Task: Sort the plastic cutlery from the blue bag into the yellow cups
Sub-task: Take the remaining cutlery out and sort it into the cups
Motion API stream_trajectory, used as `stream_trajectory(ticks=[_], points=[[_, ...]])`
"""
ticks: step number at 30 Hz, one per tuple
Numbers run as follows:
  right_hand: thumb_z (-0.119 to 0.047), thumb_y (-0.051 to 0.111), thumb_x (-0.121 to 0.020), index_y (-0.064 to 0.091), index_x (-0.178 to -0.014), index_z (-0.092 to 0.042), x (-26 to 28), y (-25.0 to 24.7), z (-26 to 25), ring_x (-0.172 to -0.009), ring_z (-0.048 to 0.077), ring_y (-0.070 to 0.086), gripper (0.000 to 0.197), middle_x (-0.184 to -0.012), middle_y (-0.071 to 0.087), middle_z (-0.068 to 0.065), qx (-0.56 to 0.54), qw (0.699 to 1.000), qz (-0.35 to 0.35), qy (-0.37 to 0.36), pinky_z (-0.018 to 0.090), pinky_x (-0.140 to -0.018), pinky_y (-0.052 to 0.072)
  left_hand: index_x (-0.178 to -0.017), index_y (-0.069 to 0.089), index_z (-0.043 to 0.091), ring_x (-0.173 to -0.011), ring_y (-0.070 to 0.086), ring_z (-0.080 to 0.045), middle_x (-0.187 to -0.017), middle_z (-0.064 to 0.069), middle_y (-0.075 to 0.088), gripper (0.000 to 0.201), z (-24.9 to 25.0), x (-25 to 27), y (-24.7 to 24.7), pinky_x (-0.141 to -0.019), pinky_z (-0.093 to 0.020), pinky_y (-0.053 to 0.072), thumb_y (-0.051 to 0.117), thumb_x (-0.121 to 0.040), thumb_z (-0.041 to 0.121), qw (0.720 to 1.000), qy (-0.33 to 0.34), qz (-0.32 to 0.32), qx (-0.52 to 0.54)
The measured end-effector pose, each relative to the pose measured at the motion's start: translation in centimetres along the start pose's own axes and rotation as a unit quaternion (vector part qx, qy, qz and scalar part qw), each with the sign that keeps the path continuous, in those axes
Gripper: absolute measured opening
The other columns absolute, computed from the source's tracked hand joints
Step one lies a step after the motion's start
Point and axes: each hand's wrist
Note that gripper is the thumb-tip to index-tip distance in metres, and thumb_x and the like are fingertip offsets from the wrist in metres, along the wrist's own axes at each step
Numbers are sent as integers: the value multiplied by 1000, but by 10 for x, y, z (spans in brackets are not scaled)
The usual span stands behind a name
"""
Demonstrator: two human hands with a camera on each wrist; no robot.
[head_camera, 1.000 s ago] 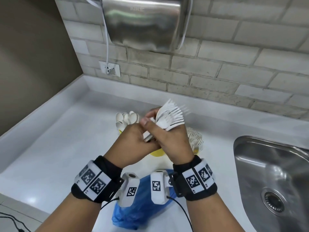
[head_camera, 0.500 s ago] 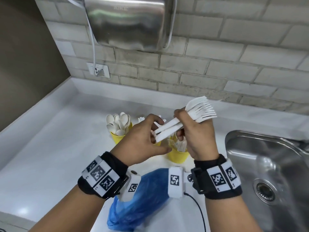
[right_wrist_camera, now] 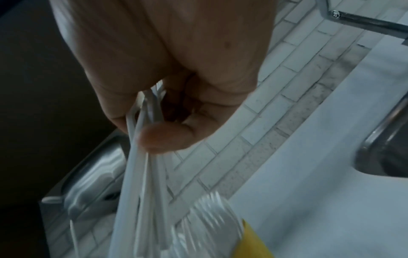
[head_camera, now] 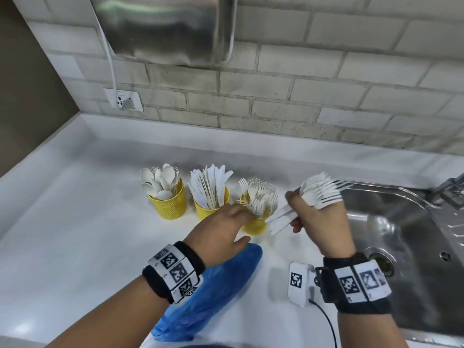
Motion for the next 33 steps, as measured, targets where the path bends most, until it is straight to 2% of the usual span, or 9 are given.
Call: stream_trajectory(ticks=[6, 10, 14, 17, 19, 23, 25, 29, 33], points=[[-18, 73, -85, 67, -60, -9, -3, 29, 22, -45, 28, 66, 27, -53, 68, 8, 80, 997, 13, 14, 41, -48, 58, -145, 52, 19, -131, 46, -24, -142, -4, 53, 58, 2, -12, 14, -112, -35, 42, 68, -90, 25, 999, 8, 17, -37], [-19, 73, -83, 66, -59, -8, -14, 40, 23, -47, 28, 68, 27, -52, 68, 7, 77, 996, 42, 8, 49, -50, 59, -145, 52, 14, -130, 48, -23, -137, -5, 58, 55, -1, -13, 18, -111, -36, 42, 65, -92, 20, 1000, -9, 15, -17], [-28, 73, -78, 65, -62, -7, -29, 43, 28, -52, 32, 69, 27, -55, 68, 5, 60, 995, 85, 9, 51, -54, 59, -148, 40, 22, -126, 51, -17, -132, -1, 62, 60, -4, -13, 18, -104, -33, 47, 63, -93, 18, 998, -43, 32, 34], [-34, 72, -77, 63, -59, -8, -34, 46, 33, -51, 28, 67, 33, -52, 66, 4, 87, 993, 85, -10, 44, -55, 58, -143, 43, 22, -124, 52, -17, -130, -1, 62, 54, -3, -14, 17, -102, -32, 47, 63, -93, 17, 998, -45, 33, 38], [-30, 74, -79, 58, -56, -12, -32, 50, 39, -49, 19, 63, 33, -51, 63, 0, 113, 989, 88, -49, 33, -52, 53, -141, 50, 19, -126, 51, -19, -132, -2, 61, 49, -3, -14, 18, -105, -30, 45, 63, -93, 18, 999, -36, 33, 24], [-24, 78, -82, 61, -68, -20, -29, 57, 49, -64, 10, 64, 23, -67, 66, -5, 128, 977, 111, -128, 18, -66, 46, -139, 58, 17, -125, 51, -20, -130, -3, 62, 47, -3, -14, 21, -107, -27, 39, 64, -93, 18, 999, -28, 41, 1], [-24, 78, -83, 61, -72, -20, -28, 59, 52, -71, 16, 67, 21, -74, 68, 1, 111, 976, 118, -142, 25, -71, 51, -137, 61, 17, -123, 51, -20, -127, -2, 63, 45, -2, -13, 22, -106, -26, 39, 65, -92, 17, 999, -21, 45, -6], [-18, 78, -84, 51, -74, -37, -27, 62, 51, -72, 18, 67, 34, -80, 66, 9, 78, 972, 149, -164, 37, -73, 55, -133, 65, 18, -121, 50, -18, -123, 1, 63, 42, -2, -14, 22, -104, -22, 36, 65, -91, 16, 999, -18, 49, -8], [-23, 80, -79, 48, -81, -28, -24, 69, 65, -71, 17, 64, 33, -78, 61, 1, 86, 987, 82, -108, 42, -68, 54, -126, 67, 18, -118, 52, -19, -119, 1, 65, 37, -2, -14, 21, -103, -22, 37, 65, -90, 16, 999, -13, 52, -8]])
Point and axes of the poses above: each hand's wrist, its own x-axis away from the middle knuckle, its own y-axis out of the palm, z = x × y
